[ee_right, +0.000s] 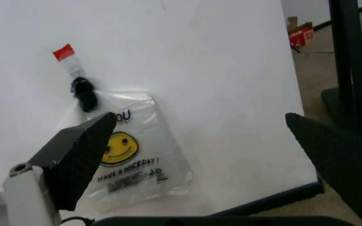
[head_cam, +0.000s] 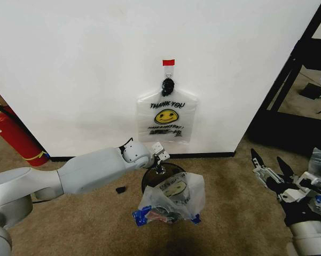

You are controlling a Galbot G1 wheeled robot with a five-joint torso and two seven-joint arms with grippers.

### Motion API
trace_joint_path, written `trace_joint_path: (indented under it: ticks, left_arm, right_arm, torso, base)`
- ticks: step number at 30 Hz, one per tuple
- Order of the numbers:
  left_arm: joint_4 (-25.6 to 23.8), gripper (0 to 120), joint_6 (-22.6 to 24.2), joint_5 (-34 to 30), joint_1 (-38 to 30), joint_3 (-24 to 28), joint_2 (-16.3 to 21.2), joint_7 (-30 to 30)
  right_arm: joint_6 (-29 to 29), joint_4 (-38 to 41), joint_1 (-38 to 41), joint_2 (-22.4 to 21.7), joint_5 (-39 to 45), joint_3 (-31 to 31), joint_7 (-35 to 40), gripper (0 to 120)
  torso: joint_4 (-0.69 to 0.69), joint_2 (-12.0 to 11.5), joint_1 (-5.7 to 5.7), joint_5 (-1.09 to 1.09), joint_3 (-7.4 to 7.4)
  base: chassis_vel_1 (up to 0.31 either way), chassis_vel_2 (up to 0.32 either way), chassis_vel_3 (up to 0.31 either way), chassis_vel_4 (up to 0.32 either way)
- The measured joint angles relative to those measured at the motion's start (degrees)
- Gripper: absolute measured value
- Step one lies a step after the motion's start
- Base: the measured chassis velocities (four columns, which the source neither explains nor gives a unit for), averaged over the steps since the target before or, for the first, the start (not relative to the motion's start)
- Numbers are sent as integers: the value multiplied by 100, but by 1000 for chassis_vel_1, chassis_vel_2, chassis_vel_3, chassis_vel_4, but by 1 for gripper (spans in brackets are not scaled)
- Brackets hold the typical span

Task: Pick up the garbage bag from the wall and place it over the trash bin.

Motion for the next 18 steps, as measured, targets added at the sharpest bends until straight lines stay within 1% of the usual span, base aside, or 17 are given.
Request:
trace_joint_path:
  ticks: [1, 3, 6, 8, 11, 13, 16, 17, 18]
  left_arm:
    - [11, 16, -1, -61, -4, 0, 23, 5]
    - [13, 14, -1, -92, -7, -2, 37, 6]
    - [20, 3, -2, -236, -6, -47, 109, 12]
    - [15, 0, -6, -285, 25, -98, 153, 13]
    - [7, 0, -11, -337, 76, -169, 202, -19]
    - [-101, 0, -12, -465, 237, -384, 317, -141]
    - [-279, 0, -10, -625, 444, -655, 476, -314]
    - [-379, 0, -9, -735, 558, -819, 573, -423]
    - [-379, 0, -9, -735, 558, -819, 573, -423]
  right_arm:
    - [0, 0, -1, 1, 4, 8, 8, 100]
    - [-1, 0, 0, 2, 8, 9, 17, 100]
    - [-35, -2, 42, 17, 0, -50, 50, 100]
    - [-72, -2, 87, 26, -27, -115, 77, 100]
    - [-99, -3, 118, 28, -53, -159, 102, 100]
    - [-130, -5, 154, 28, -91, -198, 137, 100]
    - [-146, -6, 167, 31, -110, -209, 164, 100]
    - [-151, -6, 174, 35, -116, -222, 169, 100]
    - [-151, -6, 174, 35, -116, -222, 169, 100]
  torso:
    - [0, 0, 0, -1, 0]
    - [1, 0, 0, 0, 0]
    - [1, 0, 0, 0, 0]
    - [0, 0, 0, -2, 0]
    - [-1, 0, 0, -1, 0]
    - [1, 0, 0, -1, 0]
    - [0, 0, 0, 1, 0]
    - [0, 0, 0, 0, 0]
    - [0, 0, 0, 0, 0]
  base:
    - [0, 0, 0, 0]
    - [0, 0, 0, 0]
    - [0, 0, 0, 0]
    - [0, 0, 0, 0]
    - [0, 0, 0, 0]
    - [0, 0, 0, 0]
    - [0, 0, 0, 0]
    - [0, 0, 0, 0]
    - [0, 0, 0, 0]
